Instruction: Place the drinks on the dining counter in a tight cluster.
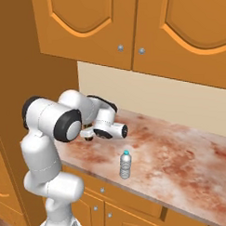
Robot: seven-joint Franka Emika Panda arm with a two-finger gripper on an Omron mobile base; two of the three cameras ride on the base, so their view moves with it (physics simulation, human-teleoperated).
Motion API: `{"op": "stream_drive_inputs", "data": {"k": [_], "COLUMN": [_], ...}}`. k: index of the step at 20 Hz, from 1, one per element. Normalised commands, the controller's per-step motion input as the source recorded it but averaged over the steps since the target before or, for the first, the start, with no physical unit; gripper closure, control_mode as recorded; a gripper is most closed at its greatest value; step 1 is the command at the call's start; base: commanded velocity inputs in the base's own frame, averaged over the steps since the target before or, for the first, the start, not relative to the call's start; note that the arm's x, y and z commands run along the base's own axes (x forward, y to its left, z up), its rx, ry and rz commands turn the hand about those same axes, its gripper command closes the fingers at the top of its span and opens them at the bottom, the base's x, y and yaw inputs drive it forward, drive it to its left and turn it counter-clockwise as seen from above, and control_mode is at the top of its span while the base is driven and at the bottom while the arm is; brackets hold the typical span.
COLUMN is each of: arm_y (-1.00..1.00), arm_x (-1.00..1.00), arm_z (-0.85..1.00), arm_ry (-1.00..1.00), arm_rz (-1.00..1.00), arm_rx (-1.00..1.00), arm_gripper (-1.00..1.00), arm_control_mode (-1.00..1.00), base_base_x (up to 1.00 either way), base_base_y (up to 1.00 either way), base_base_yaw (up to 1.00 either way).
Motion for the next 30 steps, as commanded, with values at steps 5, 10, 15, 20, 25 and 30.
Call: {"op": "stream_drive_inputs", "data": {"k": [5, 10, 15, 20, 25, 30], "arm_y": [0.0, 0.0, 0.0, -0.09, 0.0, -0.03], "arm_x": [0.0, 0.0, -0.19, -0.63, -0.73, -0.8], "arm_z": [0.0, 0.0, 0.1, 0.8, 1.0, 1.0], "arm_ry": [0.0, 0.0, -0.01, -0.01, 0.03, 0.17], "arm_rz": [0.0, 0.0, 0.0, -0.07, -0.12, -0.13], "arm_rx": [0.0, 0.0, 0.0, 0.0, 0.0, 0.0], "arm_gripper": [1.0, 1.0, 1.0, 1.0, 1.0, 1.0], "arm_control_mode": [-1.0, -1.0, -1.0, -1.0, -1.0, -1.0], "base_base_x": [0.0, 0.0, 0.0, 0.0, 0.0, 0.0], "base_base_y": [0.0, 0.0, 0.0, 0.0, 0.0, 0.0], "base_base_yaw": [0.0, 0.0, 0.0, 0.0, 0.0, 0.0]}}
